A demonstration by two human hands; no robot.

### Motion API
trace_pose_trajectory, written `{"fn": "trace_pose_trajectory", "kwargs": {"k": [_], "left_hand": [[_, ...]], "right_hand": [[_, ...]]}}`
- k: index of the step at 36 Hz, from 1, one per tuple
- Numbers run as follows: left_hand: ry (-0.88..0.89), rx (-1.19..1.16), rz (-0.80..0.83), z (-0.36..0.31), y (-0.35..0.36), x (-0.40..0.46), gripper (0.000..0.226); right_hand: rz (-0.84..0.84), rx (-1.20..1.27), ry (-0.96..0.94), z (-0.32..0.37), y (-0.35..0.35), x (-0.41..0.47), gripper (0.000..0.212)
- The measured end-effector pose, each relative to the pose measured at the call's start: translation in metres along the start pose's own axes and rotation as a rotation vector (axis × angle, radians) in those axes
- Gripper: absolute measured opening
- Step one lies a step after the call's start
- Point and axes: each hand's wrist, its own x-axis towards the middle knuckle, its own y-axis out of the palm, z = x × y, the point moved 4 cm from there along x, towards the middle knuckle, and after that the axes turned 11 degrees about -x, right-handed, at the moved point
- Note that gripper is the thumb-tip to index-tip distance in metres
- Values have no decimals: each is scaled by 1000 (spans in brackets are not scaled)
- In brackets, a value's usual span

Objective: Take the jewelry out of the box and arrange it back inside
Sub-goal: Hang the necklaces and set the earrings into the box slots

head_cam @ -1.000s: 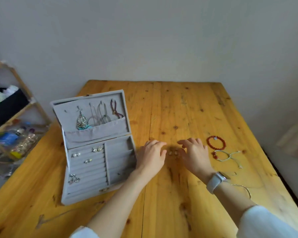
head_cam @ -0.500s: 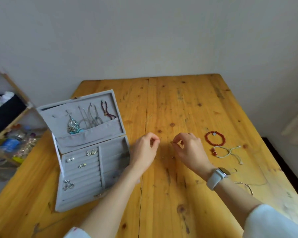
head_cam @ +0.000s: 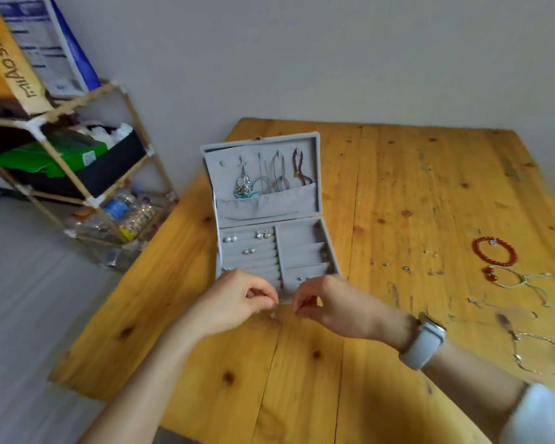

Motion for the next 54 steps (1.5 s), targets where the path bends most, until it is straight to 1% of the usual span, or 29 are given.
{"fn": "trace_pose_trajectory", "kwargs": {"k": [2, 4, 6, 12, 18, 21, 29, 36, 39, 42, 49, 54], "left_hand": [[-14, 67, 50, 7, -3, -4, 9], [-14, 121, 41, 14, -7, -4, 10], [-9, 120, 1, 17, -10, 1, 12], [6, 38, -109, 15, -20, 21, 12], [-65, -46, -167, 27, -23, 45, 8], [-74, -59, -170, 30, -23, 53, 14], [-44, 62, -140, 26, -28, 65, 11], [-46, 0, -173, 28, -29, 67, 11], [-44, -25, -189, 30, -29, 67, 13], [-33, -10, -213, 30, -26, 67, 11], [27, 13, -299, 34, -21, 63, 7], [18, 4, -304, 37, -19, 62, 7]], "right_hand": [[100, -14, -10, 7, 10, 10, 15], [135, -66, 4, 9, 15, 20, 16], [118, -82, 34, 9, 16, 31, 16], [24, 1, 141, -2, 13, 59, 17], [-57, 57, 248, -20, 10, 75, 16], [-67, 46, 257, -23, 9, 81, 17], [0, 11, 298, -29, 9, 93, 21], [22, 40, 316, -33, 13, 96, 16], [-12, 44, 327, -34, 15, 97, 10], [-69, -7, 327, -35, 17, 96, 6], [-151, -61, 300, -31, 21, 90, 13], [-177, -59, 300, -30, 24, 86, 18]]}}
